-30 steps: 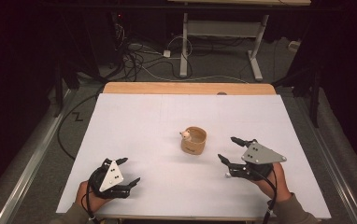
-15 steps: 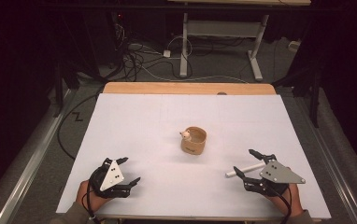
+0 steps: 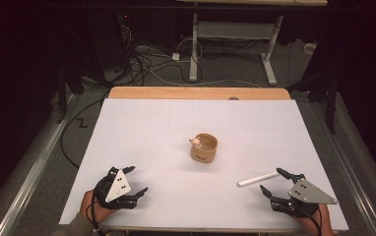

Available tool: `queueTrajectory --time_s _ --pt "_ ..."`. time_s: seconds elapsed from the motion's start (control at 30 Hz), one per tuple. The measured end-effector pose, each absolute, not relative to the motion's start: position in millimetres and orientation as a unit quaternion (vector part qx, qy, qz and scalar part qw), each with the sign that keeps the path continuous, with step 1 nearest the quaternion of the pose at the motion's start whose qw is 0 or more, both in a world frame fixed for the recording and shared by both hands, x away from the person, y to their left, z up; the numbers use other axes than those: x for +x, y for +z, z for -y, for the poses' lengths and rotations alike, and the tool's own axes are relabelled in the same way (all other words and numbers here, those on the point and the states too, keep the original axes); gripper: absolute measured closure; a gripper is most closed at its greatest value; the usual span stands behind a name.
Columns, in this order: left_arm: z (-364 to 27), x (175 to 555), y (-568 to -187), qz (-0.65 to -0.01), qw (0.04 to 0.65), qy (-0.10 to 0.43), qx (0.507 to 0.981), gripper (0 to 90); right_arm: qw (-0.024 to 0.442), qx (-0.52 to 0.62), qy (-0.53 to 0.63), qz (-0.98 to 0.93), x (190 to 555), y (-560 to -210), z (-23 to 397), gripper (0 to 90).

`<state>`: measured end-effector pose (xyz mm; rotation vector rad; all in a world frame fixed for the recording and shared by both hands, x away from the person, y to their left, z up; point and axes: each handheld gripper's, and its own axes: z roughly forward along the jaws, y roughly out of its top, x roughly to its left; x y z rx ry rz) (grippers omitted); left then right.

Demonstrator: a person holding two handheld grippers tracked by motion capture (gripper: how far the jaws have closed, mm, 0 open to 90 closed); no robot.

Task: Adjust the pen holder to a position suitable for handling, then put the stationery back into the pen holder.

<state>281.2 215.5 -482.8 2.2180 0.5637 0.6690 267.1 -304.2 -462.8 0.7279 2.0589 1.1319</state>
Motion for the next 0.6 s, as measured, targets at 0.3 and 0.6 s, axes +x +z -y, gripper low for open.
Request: queueTrajectory --time_s 0.3,0.6 --pt "-213 282 -483 -0.216 0.366 0.262 0.866 20.9 0.328 0.283 0.430 -0.792 263 -465 314 23.8" --pt "-212 280 -482 -0.214 0.364 0.265 0.867 20.8 0.313 0.280 0.436 -0.796 263 -465 319 23.1"
